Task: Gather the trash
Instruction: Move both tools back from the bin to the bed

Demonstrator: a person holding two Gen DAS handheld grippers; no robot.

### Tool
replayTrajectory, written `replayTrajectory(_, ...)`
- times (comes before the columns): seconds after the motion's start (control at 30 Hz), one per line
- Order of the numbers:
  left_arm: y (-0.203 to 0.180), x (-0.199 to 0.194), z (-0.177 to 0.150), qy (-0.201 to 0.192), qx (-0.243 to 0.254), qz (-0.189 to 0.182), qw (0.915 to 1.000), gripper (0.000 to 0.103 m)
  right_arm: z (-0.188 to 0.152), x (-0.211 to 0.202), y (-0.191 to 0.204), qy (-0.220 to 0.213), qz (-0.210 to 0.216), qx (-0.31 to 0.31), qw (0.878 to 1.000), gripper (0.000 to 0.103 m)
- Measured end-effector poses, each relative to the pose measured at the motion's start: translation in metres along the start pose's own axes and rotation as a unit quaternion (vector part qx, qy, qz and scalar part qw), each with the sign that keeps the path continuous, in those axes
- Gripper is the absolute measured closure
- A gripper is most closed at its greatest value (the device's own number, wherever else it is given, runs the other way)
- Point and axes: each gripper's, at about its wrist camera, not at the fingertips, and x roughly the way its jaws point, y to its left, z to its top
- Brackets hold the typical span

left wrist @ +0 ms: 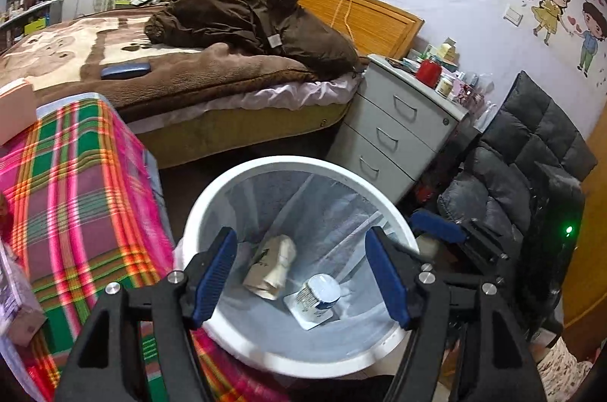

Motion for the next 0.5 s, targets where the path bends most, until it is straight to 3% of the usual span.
replayTrajectory(0.5, 0.032, -0.085, -0.023, -0.053, -0.023, 0.064, 0.9963, 0.031, 0.007, -0.034, 0.039, -0.058, 0.021, -0.001, 0.998, 0.035)
